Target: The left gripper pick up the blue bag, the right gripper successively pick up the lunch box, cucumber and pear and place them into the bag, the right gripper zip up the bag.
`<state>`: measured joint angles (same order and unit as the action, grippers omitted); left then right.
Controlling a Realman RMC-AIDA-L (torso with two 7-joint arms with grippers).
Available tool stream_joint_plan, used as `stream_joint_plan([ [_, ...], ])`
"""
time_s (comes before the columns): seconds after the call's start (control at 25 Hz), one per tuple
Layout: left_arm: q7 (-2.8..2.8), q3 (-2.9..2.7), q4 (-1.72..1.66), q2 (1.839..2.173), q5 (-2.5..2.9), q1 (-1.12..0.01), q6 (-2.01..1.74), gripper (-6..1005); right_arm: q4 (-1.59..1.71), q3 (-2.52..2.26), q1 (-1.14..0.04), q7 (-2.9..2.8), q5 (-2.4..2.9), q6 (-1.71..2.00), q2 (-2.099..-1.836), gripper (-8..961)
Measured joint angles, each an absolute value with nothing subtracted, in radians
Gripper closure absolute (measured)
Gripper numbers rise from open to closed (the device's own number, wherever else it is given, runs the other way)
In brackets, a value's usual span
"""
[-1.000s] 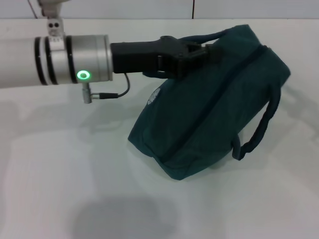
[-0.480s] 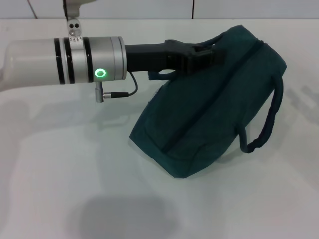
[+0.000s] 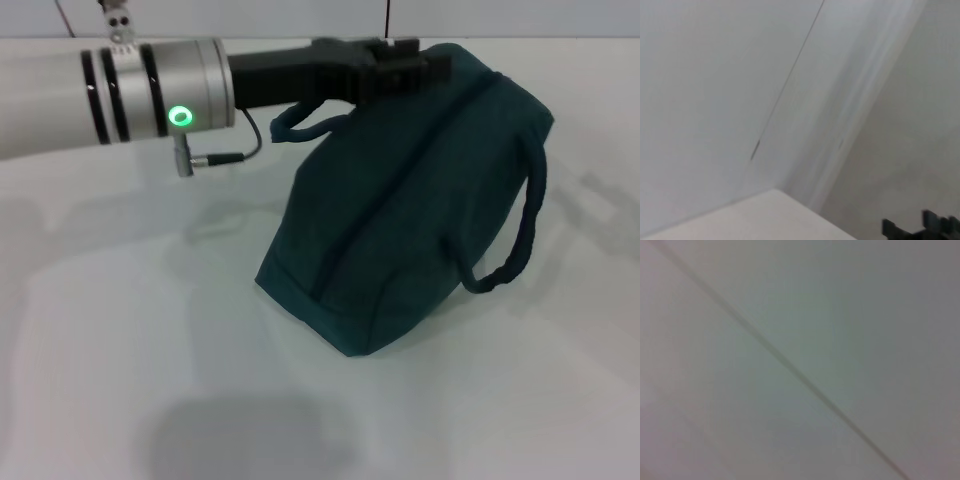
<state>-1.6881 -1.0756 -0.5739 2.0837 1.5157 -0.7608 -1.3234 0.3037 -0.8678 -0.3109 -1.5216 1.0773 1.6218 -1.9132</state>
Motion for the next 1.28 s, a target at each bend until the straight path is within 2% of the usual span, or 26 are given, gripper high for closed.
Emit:
stream_joint_plan([
  [0.12,-1.690,-1.075,-0.637,2.083,1.515,-0.736,-1.325,377,0.341,-0.865,-0.313,-1.471,1.102,1.682,-1.912,233],
  [0.2,-1.708,-1.074,-0.671,2.079,1.514,-0.729,-1.325,337,0.366,-0.864,-0.315,-1.419,1.105,1.731,-1.913,233],
  [0.44,-1.764,-1.065,-0.741,2.041,1.513,-0.726,-1.366,216,0.463,-0.872,-0.345,-1.366,1.188,1.834,-1.911,232],
  [0.48,-1.759,-1.037,-0.770,2.027,1.512,-0.723,-1.430,196,0.483,-0.872,-0.349,-1.363,1.210,1.840,-1.913,230],
  [0.56,-1.750,-1.012,-0.790,2.020,1.514,-0.719,-1.486,156,0.521,-0.872,-0.357,-1.351,1.261,1.847,-1.919,227],
  [0.68,-1.722,-0.975,-0.828,1.997,1.516,-0.683,-1.610,139,0.551,-0.871,-0.372,-1.324,1.328,1.853,-1.928,222],
  [0.8,-1.685,-0.964,-0.854,1.988,1.512,-0.632,-1.702,121,0.570,-0.874,-0.387,-1.275,1.400,1.868,-1.940,217],
  [1.04,-1.534,-0.960,-0.857,1.987,1.528,-0.473,-1.864,121,0.619,-0.896,-0.397,-1.157,1.543,1.901,-2.001,182],
  [1.28,-1.467,-0.967,-0.837,1.999,1.578,-0.353,-1.909,120,0.589,-0.966,-0.414,-1.123,1.588,1.883,-2.009,173],
])
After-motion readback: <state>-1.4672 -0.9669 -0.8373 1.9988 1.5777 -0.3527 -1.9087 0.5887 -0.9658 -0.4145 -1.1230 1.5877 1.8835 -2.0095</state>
